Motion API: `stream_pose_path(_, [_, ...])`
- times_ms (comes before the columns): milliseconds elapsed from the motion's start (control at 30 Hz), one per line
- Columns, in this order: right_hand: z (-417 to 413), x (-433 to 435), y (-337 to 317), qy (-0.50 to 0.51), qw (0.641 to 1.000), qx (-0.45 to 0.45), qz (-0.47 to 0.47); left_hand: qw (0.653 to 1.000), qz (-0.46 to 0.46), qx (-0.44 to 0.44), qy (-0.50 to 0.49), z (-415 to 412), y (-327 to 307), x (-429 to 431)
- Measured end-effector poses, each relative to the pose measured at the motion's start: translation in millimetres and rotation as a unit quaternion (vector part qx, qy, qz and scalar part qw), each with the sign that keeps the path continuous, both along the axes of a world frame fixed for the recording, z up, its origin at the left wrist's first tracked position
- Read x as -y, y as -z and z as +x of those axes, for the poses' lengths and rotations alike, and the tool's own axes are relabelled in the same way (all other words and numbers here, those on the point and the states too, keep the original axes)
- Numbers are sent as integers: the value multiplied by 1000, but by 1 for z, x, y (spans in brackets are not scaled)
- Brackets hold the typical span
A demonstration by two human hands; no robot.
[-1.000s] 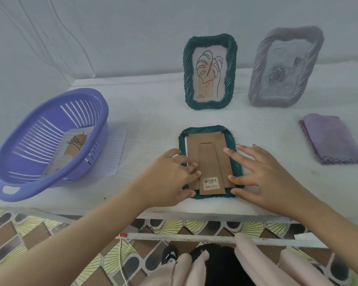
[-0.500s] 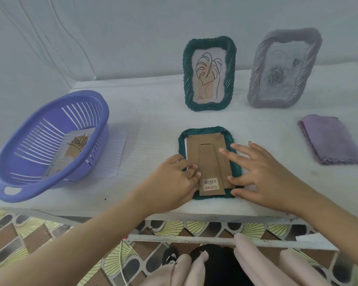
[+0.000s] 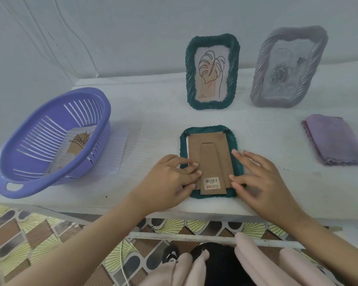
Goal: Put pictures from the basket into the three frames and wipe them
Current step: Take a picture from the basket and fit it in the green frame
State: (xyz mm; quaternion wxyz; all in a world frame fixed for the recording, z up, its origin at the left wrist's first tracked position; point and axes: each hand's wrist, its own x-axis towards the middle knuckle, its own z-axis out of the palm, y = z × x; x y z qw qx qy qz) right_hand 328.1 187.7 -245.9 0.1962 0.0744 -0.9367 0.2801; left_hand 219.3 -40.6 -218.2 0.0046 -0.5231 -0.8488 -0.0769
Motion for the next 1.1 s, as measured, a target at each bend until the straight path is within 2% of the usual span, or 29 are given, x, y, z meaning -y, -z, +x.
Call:
stream_pose_path(100, [3, -10, -1, 31, 991, 91, -91, 997, 41, 59, -38, 0, 5, 5])
stream_pose_path(167, [3, -15, 1, 32, 987, 120, -97, 993, 61, 83, -52, 0, 7, 6])
stream_pose_path(400, [2, -6, 0, 61, 983, 111, -132, 987, 96, 110, -70, 5, 13, 4])
stream_pose_path(567, [7, 1, -6, 92, 978, 129, -137, 965, 130, 200, -108, 8, 14, 3])
stream_pose_path(700, [12, 9, -9, 123, 976, 129, -122, 934, 169, 276, -154, 17, 4, -4])
stream_pose_path(800, [10, 18, -14, 137, 969, 127, -160, 955, 129, 224, -148, 24, -2, -12])
stream_pose_path(933, [1, 22, -21, 175, 925, 129, -310, 973, 90, 128, -169, 22, -8, -22])
stream_pose_path(1000, [-4, 22, -29, 175, 892, 119, -400, 966, 95, 148, -191, 19, -16, -27])
stream_pose_path(1100, [-8, 23, -46, 135, 827, 87, -538, 937, 153, 219, -227, 12, -30, -34])
